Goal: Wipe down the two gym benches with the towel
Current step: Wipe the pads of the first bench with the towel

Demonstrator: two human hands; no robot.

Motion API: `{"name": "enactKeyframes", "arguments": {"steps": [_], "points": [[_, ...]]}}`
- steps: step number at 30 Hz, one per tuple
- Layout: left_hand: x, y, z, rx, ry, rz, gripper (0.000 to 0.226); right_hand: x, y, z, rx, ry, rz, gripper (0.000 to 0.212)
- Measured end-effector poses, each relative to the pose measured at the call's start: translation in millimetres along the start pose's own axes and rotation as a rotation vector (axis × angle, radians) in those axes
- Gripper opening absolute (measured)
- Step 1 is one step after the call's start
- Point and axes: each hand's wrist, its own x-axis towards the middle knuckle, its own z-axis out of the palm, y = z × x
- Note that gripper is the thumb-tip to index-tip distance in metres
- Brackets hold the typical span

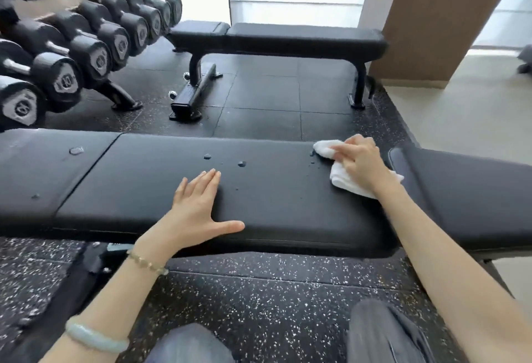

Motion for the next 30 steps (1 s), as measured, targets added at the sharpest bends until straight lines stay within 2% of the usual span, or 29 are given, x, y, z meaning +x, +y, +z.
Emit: {"name": "enactKeyframes", "arguments": {"steps": [3,6,9,13,19,22,27,30], "points": [[3.2,-10.2,-0.4,-0.019,-0.019,0.031,0.147,-6.6,-14.4,-3.8,-0.027,-0.030,0.132,0.028],[1.3,-7.1,-0.5,-0.034,0.000,0.030,0.143,-22.4,-36.3,-9.1,-0.051,-0.054,0.260,0.050],[-0.2,-5.9,-4.1,-0.033,-0.033,0.036,0.142,-54.2,-54.9,-7.7,-0.052,-0.018,0.314,0.051],[2.5,-8.0,-8.0,-0.038,-0.043,0.058,0.130,-86.2,-67.6,-8.1,-0.059,0.050,0.339,0.049],[3.7,-10.0,-11.3,-0.057,-0.067,0.085,0.124,-97.4,-71.9,-11.1,-0.031,0.000,0.389,0.048],[2.3,-10.2,-11.4,-0.065,-0.071,0.077,0.125,-99.8,-74.5,-11.8,-0.018,-0.032,0.406,0.034],[3.1,-8.8,-9.3,-0.051,-0.071,0.071,0.124,-119.9,-69.4,-5.7,-0.015,0.102,0.372,0.038],[1.9,-9.1,-10.0,-0.048,-0.094,0.063,0.122,-123.4,-61.4,-3.8,-0.003,0.123,0.346,0.032]]}}
